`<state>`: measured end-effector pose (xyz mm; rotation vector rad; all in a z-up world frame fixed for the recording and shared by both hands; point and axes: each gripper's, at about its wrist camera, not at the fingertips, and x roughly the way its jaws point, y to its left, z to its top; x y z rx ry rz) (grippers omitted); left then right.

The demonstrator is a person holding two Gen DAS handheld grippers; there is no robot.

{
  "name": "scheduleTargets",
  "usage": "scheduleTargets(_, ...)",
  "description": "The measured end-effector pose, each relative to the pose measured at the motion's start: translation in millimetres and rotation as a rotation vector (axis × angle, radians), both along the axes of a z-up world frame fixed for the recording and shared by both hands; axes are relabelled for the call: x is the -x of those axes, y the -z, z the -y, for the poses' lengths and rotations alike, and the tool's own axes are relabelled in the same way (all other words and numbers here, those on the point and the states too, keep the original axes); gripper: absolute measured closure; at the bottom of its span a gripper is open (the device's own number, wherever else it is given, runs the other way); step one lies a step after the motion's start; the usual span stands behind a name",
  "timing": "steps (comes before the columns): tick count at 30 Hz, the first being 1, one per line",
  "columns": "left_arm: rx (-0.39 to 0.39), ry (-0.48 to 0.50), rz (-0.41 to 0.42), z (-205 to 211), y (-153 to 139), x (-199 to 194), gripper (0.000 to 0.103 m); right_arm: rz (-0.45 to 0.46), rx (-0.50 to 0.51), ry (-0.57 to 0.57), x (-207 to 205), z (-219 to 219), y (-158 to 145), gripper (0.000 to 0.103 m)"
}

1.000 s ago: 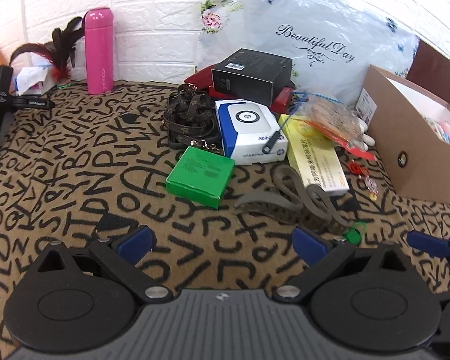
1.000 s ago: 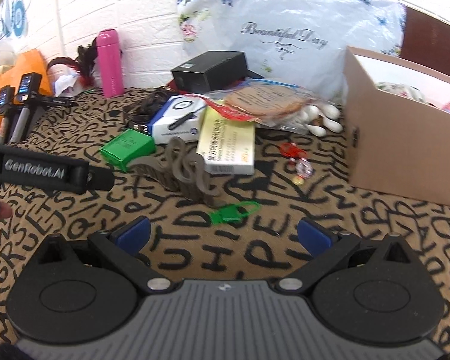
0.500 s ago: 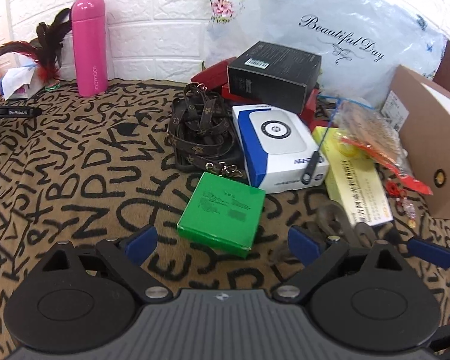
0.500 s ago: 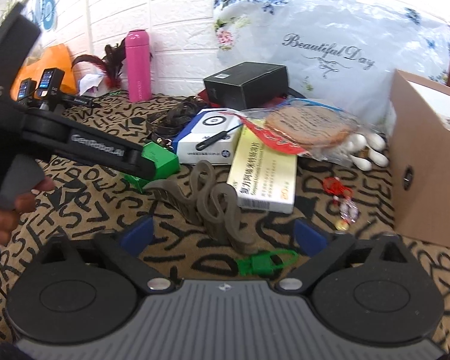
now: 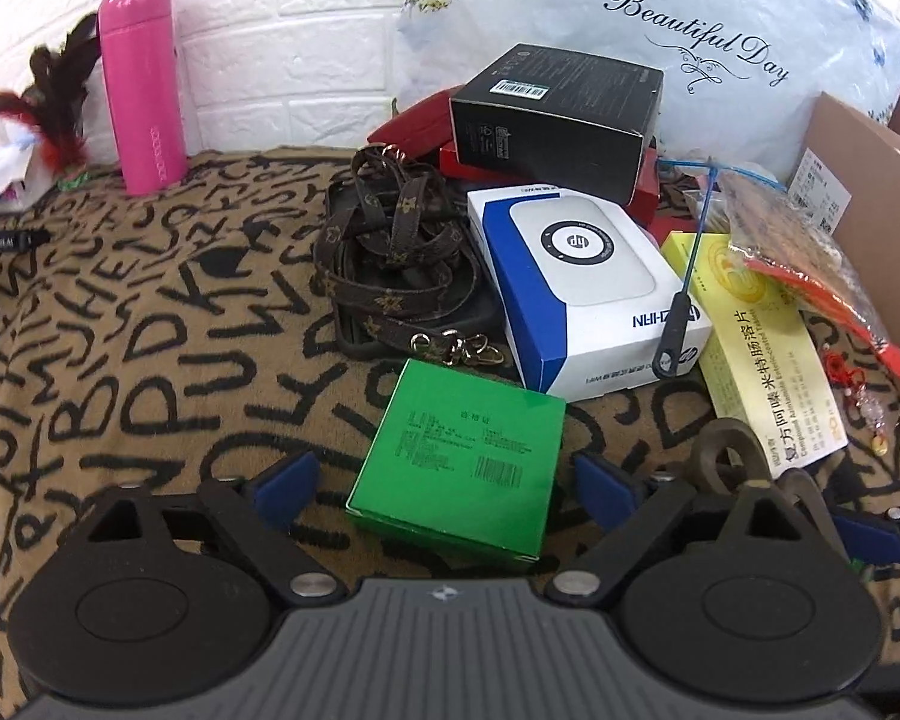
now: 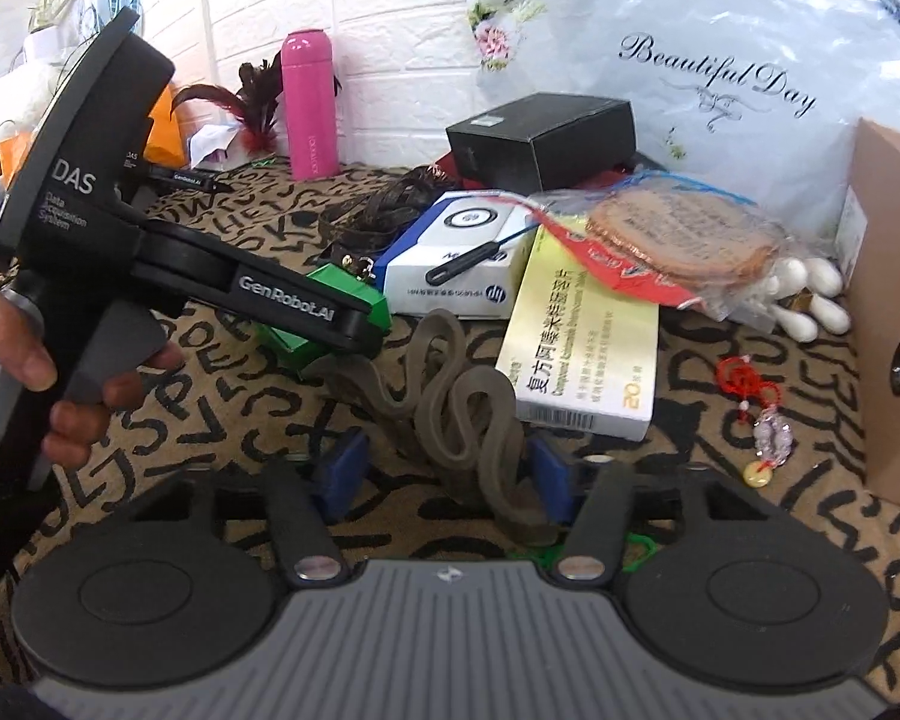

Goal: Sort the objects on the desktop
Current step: 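Grasp the green box with the left tool while the right tool grasps the grey rubber toy, then carry the green box and grey toy with both tools over the cardboard box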

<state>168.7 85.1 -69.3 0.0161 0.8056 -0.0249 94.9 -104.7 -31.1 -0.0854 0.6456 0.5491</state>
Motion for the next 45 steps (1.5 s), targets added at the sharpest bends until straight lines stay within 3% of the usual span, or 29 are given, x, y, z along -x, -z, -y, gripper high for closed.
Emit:
scheduleTargets(2,-0.007,-0.003,0.011,-0.5,-1.2,1.9,0.033,0.005,0.01,0.013,0.3,1.4,-0.3,0.067)
scheduleTargets(4,0.011,-0.015,0.014,-3.0,-3.5,4.5,0.037,-0.014,-0.003,0.013,-0.3,5.4,-1.9,0.067)
scheduleTargets(11,0.071,-0.011,0.016,1.2,-14.4,31.0,0.038,-0.008,-0.009,0.016,18.9,17.6,-14.4,0.068)
scheduleTargets(18,0.075,0.113,0.018,37.2,-21.0,85.2,0.038,-0.02,0.022,0.062,62.2,58.8,-20.7,0.068)
scheduleTargets(27,0.1,0.271,-0.042,97.5,-3.2,135.8,0.038,-0.12,0.02,0.189,126.6,125.2,-12.7,0.067)
scheduleTargets(30,0.006,0.282,-0.037,112.7,0.8,142.3,0.037,-0.114,0.03,0.169,139.7,126.9,-12.5,0.064)
scheduleTargets(32,-0.025,0.282,-0.038,115.8,0.7,143.1,0.034,-0.103,0.035,0.163,143.0,125.4,-13.0,0.054)
scheduleTargets(37,-0.03,0.25,-0.047,113.5,3.4,137.3,0.026,-0.073,0.059,0.147,138.3,119.9,-12.7,0.044)
scheduleTargets(39,-0.015,0.242,-0.048,112.3,3.5,135.9,0.028,-0.053,0.08,0.138,136.5,117.7,-12.6,0.042)
scheduleTargets(41,0.009,0.246,-0.05,112.3,2.2,136.4,0.037,-0.031,0.096,0.117,134.9,115.9,-13.5,0.036)
scheduleTargets(45,0.003,0.244,-0.049,114.2,1.4,136.8,0.036,-0.009,0.132,0.062,130.3,112.9,-14.6,0.035)
